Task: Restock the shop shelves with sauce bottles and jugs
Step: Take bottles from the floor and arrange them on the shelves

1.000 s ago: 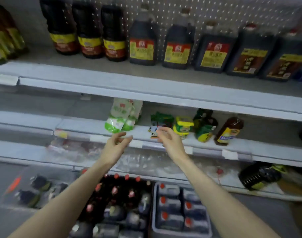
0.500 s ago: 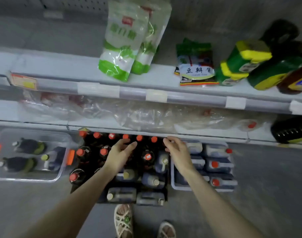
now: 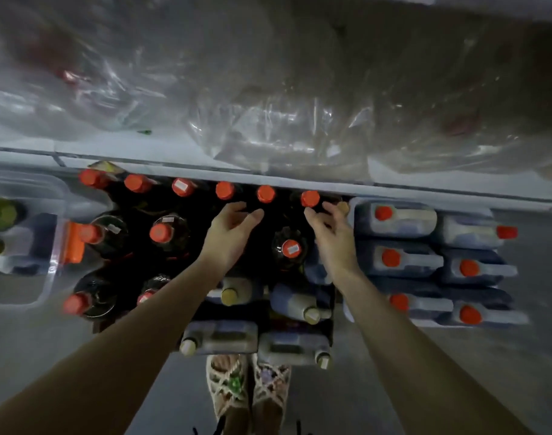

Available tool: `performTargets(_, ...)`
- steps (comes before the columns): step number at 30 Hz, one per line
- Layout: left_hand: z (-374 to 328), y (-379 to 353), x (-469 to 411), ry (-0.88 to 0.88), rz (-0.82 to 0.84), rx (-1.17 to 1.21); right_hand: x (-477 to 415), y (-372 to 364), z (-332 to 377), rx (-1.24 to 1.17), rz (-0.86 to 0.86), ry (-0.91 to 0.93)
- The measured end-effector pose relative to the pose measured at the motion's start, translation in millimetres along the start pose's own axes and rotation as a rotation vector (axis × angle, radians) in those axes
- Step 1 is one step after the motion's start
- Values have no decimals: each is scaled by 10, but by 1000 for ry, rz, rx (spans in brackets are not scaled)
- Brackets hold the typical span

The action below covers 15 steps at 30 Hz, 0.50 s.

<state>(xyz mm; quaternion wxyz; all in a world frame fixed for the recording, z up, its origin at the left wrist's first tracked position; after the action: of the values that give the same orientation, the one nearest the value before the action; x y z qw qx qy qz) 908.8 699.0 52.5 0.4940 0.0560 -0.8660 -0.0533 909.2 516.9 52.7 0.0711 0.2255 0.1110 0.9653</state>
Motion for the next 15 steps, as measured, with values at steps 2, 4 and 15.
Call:
performTargets(2, 26, -84, -176, -22, 1, -14, -124, -51, -160, 17, 2, 15)
performTargets(4, 36, -157, -322, -47, 17, -40, -237, -106, -292, 20, 3, 48)
performTargets(15, -11, -367, -899, -158, 49, -220, -689, -252, -651, 54, 57, 176)
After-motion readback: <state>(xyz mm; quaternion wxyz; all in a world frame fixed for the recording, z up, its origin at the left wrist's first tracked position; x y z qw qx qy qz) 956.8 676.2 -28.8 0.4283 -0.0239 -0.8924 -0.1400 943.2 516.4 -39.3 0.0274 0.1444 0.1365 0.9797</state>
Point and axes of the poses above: each hand's wrist, its own x-axis away from the middle knuckle, its own y-axis out of the back of the hand, z = x × y, the point moved 2 cm from there along -x, towards the middle knuckle, and after that the axes turned 14 degrees about y, right-handed, at the moved point
